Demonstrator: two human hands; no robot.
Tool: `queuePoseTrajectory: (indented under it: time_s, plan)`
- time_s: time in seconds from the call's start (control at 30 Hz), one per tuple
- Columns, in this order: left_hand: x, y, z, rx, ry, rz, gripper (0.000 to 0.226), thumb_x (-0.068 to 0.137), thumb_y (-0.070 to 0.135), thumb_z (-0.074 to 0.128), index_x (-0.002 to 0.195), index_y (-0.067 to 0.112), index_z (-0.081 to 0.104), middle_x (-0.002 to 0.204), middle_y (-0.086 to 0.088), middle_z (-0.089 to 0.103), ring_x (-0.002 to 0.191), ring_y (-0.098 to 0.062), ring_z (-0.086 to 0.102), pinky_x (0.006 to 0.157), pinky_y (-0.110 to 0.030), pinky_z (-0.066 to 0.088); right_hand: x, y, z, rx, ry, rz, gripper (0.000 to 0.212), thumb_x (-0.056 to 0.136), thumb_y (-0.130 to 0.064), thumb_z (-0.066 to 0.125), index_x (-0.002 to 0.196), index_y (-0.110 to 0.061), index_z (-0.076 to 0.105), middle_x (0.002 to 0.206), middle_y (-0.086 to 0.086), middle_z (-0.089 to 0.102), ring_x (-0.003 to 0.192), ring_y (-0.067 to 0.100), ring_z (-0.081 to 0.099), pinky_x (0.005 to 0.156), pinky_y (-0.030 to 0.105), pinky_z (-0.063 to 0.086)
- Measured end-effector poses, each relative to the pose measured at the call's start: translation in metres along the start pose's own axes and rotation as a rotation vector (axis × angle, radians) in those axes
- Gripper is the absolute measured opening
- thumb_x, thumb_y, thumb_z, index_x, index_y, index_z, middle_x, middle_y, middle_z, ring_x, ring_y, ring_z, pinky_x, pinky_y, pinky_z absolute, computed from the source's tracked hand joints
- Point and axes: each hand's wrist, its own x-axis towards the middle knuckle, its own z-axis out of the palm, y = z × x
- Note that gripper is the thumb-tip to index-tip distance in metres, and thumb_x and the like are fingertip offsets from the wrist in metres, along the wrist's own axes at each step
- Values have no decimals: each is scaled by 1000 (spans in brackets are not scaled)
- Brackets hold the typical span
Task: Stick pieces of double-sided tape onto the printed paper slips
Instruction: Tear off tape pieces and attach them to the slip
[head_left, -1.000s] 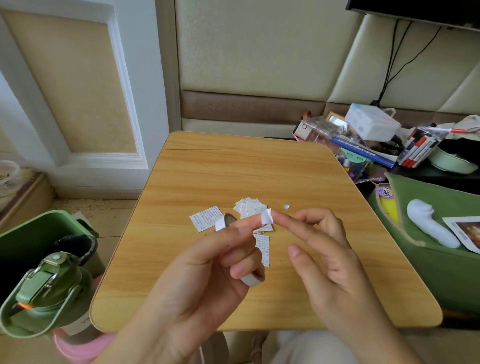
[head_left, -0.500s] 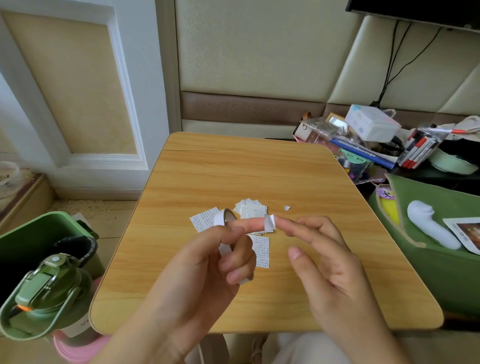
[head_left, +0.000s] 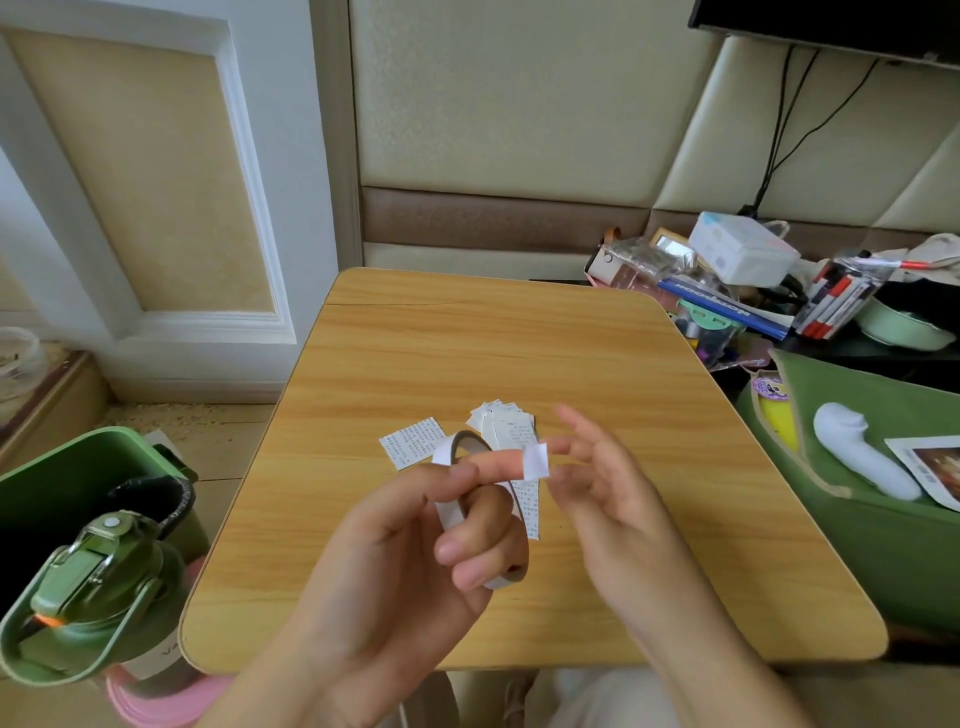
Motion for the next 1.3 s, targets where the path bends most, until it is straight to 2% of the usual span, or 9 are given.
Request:
queuePoseTrajectory:
  time_s: [0.07,0.13,0.27,0.4,0.63,0.87,1.0,1.07,1.3]
  plan:
    - [1,1,-1,-22,-52,-32,29,75,19,66,96,0,69,49,2,37,46,-13,36,69,-33,23,1,6,8,-15,-159,72,47,76,-51,56,123,-44,52,117,-6,64,104,12,63,88,29,50]
    - [2,0,-2,-17,-66,-51,31,76,20,65,97,-2,68,51,-2,42,48,-15,41,69,-33,27,2,7,16,37,-205,92,39,79,-44,53,115,-34,62,95,9,70,80,26,67,70,38,54]
    - [3,0,1,150,152,-73,41,67,24,63,95,-5,71,69,-15,60,61,-25,60,65,-32,52,6,1,13,15,17,-22,21,94,-17,50,97,-24,70,64,4,61,54,21,53,55,31,43]
    - [5,-1,-5,270,317,32,44,67,29,61,107,13,69,91,-12,61,73,-24,60,78,-38,41,8,-2,1,-82,211,-57,27,98,-14,48,84,-28,66,63,-6,59,51,7,50,53,23,40]
    - [6,-3,1,358,13,322,64,73,56,66,132,35,51,132,0,54,103,-35,62,90,-41,51,4,7,5,-127,193,75,26,97,-13,47,87,-24,69,55,-8,55,49,6,48,52,23,38]
    - [14,-2,13,199,-48,211,56,81,43,63,130,15,54,93,-16,61,76,-31,61,75,-45,51,1,6,12,-118,77,112,27,78,-19,42,67,-29,64,54,-9,54,55,13,51,53,27,39]
    - [16,-2,14,225,72,225,44,81,36,53,108,5,69,74,-8,48,56,-17,42,53,-27,42,2,13,11,-123,33,93,24,97,-43,43,100,-35,65,77,-10,69,67,10,64,67,33,48]
    - [16,-1,13,232,99,217,40,78,31,57,102,3,71,75,-5,47,57,-15,38,51,-25,38,0,0,6,-96,174,-21,27,91,-56,45,106,-40,61,91,-15,70,78,5,66,74,24,50]
    - [16,1,17,383,150,230,40,69,28,64,100,5,74,72,1,44,59,-12,37,54,-23,38,-10,-63,-6,-471,323,-590,6,86,-24,63,86,-22,69,86,-10,56,78,4,55,72,12,41]
